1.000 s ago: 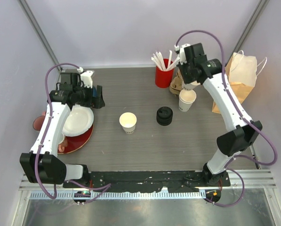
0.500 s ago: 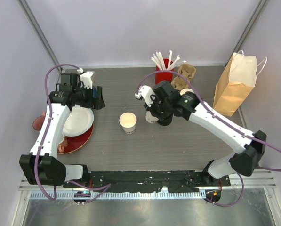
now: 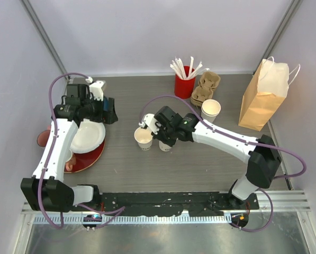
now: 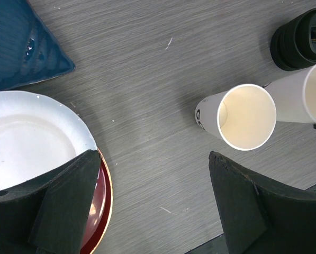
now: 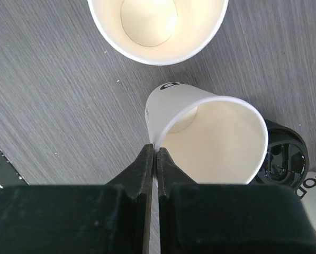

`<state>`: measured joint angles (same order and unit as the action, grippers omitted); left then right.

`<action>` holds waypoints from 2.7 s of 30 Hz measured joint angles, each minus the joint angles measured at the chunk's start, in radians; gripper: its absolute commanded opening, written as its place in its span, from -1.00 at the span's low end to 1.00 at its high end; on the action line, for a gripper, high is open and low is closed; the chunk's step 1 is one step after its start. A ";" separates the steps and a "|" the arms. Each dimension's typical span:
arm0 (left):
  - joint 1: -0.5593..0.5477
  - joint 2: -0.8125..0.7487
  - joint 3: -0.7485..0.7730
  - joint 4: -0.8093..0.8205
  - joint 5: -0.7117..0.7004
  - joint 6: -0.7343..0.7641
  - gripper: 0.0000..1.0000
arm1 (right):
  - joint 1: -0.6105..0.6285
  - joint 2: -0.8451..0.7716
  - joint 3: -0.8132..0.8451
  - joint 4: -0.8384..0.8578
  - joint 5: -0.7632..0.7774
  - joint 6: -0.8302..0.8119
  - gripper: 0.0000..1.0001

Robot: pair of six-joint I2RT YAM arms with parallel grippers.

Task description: Pack the takeout coffee

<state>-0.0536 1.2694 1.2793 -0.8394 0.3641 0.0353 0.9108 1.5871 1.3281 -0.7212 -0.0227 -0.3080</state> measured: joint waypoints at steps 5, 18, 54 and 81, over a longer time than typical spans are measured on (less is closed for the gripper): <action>0.000 -0.008 -0.003 0.000 0.000 0.000 0.77 | 0.011 0.042 -0.022 0.005 0.031 0.000 -0.97; 0.000 -0.009 -0.008 0.000 -0.001 0.003 0.77 | 0.022 0.048 -0.030 0.010 0.048 0.004 -0.10; 0.000 0.013 -0.013 -0.001 -0.005 0.003 0.77 | -0.283 0.229 0.176 0.031 0.176 0.394 -0.09; 0.000 0.029 -0.013 -0.003 -0.015 0.004 0.77 | -0.270 0.331 0.204 -0.030 0.243 0.396 -0.32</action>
<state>-0.0536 1.2980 1.2663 -0.8429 0.3489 0.0391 0.6411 1.9179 1.5322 -0.7509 0.2203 0.0879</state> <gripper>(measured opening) 0.885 0.341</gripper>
